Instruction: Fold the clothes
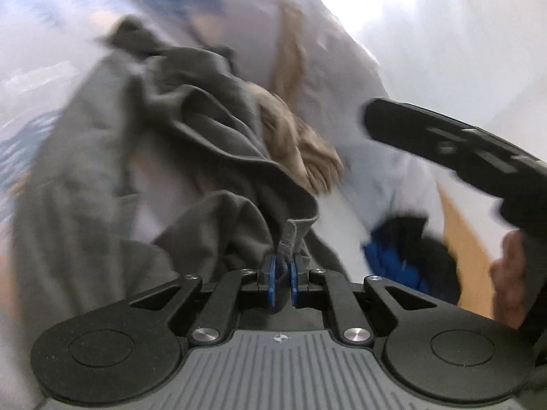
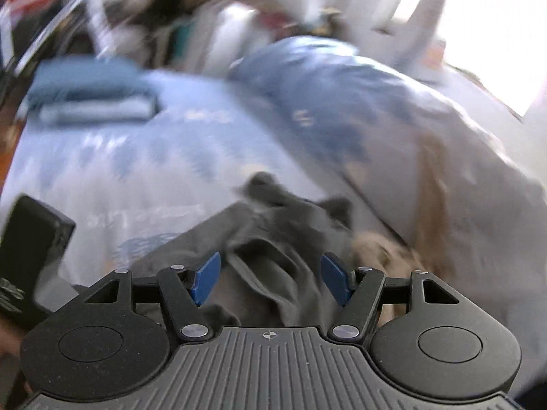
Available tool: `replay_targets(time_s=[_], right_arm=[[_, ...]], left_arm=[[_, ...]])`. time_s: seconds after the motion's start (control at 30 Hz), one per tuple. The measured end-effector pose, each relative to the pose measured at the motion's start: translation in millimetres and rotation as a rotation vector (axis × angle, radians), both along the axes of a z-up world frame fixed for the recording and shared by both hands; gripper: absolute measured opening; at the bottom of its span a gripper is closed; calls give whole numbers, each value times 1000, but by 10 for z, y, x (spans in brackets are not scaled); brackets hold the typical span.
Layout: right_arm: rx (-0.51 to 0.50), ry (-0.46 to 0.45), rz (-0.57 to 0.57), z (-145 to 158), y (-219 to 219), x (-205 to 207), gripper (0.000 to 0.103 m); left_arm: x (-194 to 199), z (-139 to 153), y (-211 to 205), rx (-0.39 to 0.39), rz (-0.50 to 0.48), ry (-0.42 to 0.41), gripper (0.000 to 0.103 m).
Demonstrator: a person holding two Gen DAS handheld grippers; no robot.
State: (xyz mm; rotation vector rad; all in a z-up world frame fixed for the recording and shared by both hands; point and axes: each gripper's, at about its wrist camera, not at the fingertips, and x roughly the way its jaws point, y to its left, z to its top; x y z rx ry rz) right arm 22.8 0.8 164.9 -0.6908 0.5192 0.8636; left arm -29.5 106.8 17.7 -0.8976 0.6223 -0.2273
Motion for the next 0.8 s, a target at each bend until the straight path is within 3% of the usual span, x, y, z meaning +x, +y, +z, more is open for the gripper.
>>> replay_targets(time_s=[0.13,0.27,0.4,0.53,0.57,0.6,0.67,0.8], right_arm=[[-208,-21,152,-201,658,85,66],[-359,-6,209,-514,1078,192,47],[-517,21,218,-874,1336,334,46],[-591,18,209,-1055,1438,390,44],[-617,8,197,-1100,1452,405,21],[-648,-5,175,-1141,1443,423,6],[-581,5,113,-1038,1372,489,7],[-246,103,-135,-520,941,686,7]], left_arm=[[-43,-55,192,-67,45,46,11],[-57,-115,352,-108,69,72,11],[-37,-127,460,-126,85,84,11],[-6,-113,464,-129,89,89,11],[7,-113,467,-129,88,90,11],[19,-105,467,-126,87,91,11],[32,-77,459,-111,89,90,11],[52,67,432,-24,71,55,10]])
